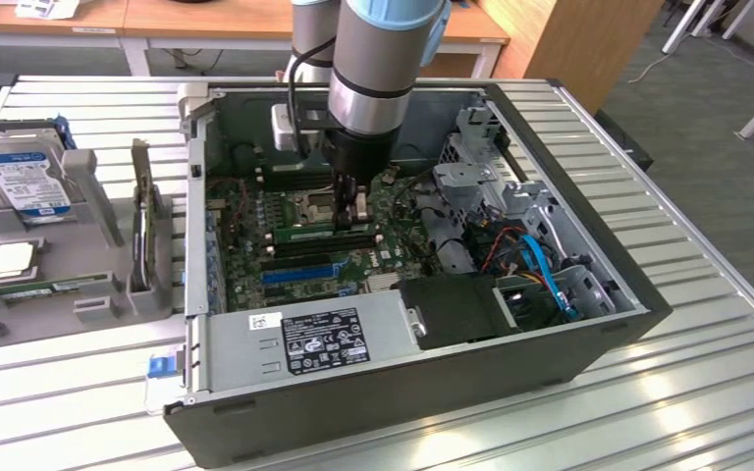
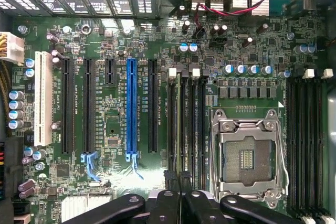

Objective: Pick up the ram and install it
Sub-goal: 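Insert the ram into the slot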

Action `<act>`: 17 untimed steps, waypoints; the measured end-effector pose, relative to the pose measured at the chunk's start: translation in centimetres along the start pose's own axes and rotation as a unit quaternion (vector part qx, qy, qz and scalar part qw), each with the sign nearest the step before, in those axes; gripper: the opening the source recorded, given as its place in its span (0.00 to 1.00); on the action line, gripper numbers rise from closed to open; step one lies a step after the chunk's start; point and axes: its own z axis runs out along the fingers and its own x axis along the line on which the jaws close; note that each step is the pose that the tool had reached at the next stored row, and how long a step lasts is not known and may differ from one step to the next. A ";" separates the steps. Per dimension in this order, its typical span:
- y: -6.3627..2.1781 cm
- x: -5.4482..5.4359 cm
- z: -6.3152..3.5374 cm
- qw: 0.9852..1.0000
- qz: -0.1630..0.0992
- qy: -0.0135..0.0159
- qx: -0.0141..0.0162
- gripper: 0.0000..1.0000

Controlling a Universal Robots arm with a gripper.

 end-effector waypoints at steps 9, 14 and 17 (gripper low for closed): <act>-0.16 0.0 0.00 1.000 0.000 0.000 -0.004 0.12; -0.25 0.0 -0.01 1.000 0.000 0.000 -0.006 0.12; -0.26 0.0 0.00 1.000 0.000 0.000 -0.006 0.12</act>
